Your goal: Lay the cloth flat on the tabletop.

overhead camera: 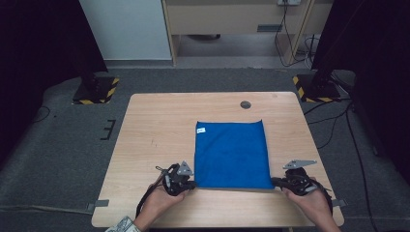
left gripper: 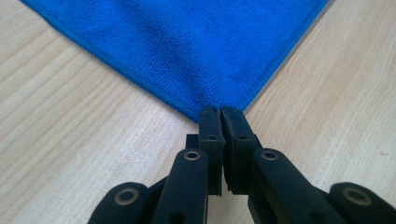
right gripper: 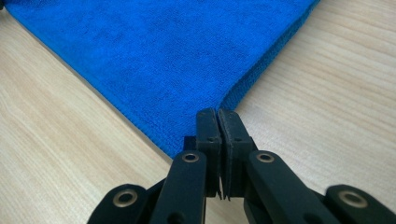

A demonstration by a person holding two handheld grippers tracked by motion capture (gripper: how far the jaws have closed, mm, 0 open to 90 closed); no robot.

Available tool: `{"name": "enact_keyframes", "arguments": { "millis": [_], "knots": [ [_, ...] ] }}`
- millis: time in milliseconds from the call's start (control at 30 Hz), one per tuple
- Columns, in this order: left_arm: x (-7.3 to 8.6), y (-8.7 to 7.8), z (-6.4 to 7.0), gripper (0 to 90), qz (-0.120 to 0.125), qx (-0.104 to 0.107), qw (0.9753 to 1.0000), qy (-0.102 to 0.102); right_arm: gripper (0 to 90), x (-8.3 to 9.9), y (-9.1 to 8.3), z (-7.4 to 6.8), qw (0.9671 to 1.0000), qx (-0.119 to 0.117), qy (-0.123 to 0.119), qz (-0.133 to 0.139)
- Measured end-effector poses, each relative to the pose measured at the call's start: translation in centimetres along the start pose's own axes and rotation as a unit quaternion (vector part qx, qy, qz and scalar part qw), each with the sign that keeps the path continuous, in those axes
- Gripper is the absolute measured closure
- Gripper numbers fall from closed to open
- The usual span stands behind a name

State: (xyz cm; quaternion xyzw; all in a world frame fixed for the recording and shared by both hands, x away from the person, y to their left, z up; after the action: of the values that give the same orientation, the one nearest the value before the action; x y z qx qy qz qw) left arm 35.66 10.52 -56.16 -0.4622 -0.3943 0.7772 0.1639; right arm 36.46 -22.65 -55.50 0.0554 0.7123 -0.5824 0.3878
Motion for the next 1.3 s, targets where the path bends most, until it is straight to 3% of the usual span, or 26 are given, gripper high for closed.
{"name": "enact_keyframes", "arguments": {
  "millis": [67, 133, 167, 233, 333, 467, 533, 733, 967, 1300],
  "knots": [
    [0.0, 0.2, 0.3, 86.5, -0.001, 0.002, 1.0, 0.0, 84.5, 0.2, 0.0, 0.0, 1.0, 0.006, -0.006, 0.0],
    [0.0, 0.3, 0.7, 83.4, -0.001, -0.001, 1.0, 0.0, 72.5, 0.2, -0.2, 0.2, 0.9996, 0.026, -0.004, 0.006],
    [0.0, 0.3, 0.7, 78.2, -0.001, -0.001, 1.0, 0.0, 64.2, 0.1, -0.4, 0.3, 0.9994, 0.031, -0.005, 0.015],
    [-0.1, -0.3, 0.5, 59.3, 0.018, -0.019, 0.9996, -0.006, 46.1, -0.3, -0.8, 0.3, 0.9985, 0.042, -0.007, 0.035],
    [-1.0, -1.4, -0.2, 35.7, 0.061, -0.044, 0.997, 0.021, 31.3, -1.3, -1.1, 0.0, 0.996, 0.047, -0.021, 0.073],
    [-2.3, -2.1, -1.0, 22.1, 0.085, -0.04, 0.9947, 0.042, 16.6, -2.5, -0.2, -0.5, 0.9948, 0.045, -0.033, 0.085],
    [-2.6, -2.2, -1.3, 20.6, 0.087, -0.041, 0.9943, 0.046, 13.2, -2.9, 0.3, -0.7, 0.9951, 0.04, -0.025, 0.086],
    [-4.0, -2.1, -3.3, 9.8, 0.099, -0.039, 0.9934, 0.043, 9.3, -4.6, 1.6, -1.9, 0.9943, 0.02, -0.04, 0.096],
    [-6.5, -2.4, -6.2, 7.3, 0.11, -0.038, 0.9925, 0.037, 8.3, -6.8, 3.3, -3.6, 0.9932, 0.005, -0.064, 0.097],
    [-9.8, -2.5, -8.5, 6.7, 0.122, -0.032, 0.9912, 0.042, 12.7, -9.1, 5.3, -5.3, 0.9936, -0.006, -0.071, 0.087]
  ]
}}
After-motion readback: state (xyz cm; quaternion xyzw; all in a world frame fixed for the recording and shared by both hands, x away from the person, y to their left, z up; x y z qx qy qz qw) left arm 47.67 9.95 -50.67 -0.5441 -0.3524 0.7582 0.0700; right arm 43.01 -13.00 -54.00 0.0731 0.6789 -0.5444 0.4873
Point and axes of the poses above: each handheld gripper's, and its own axes: y roughly forward along the jaws, x roughly out of its underside, z roughly to its right, the point moved 7 cm from there along y, roughly forward along the jaws, and after that the axes turned 12 degrees about x, right-handed, at the moved point
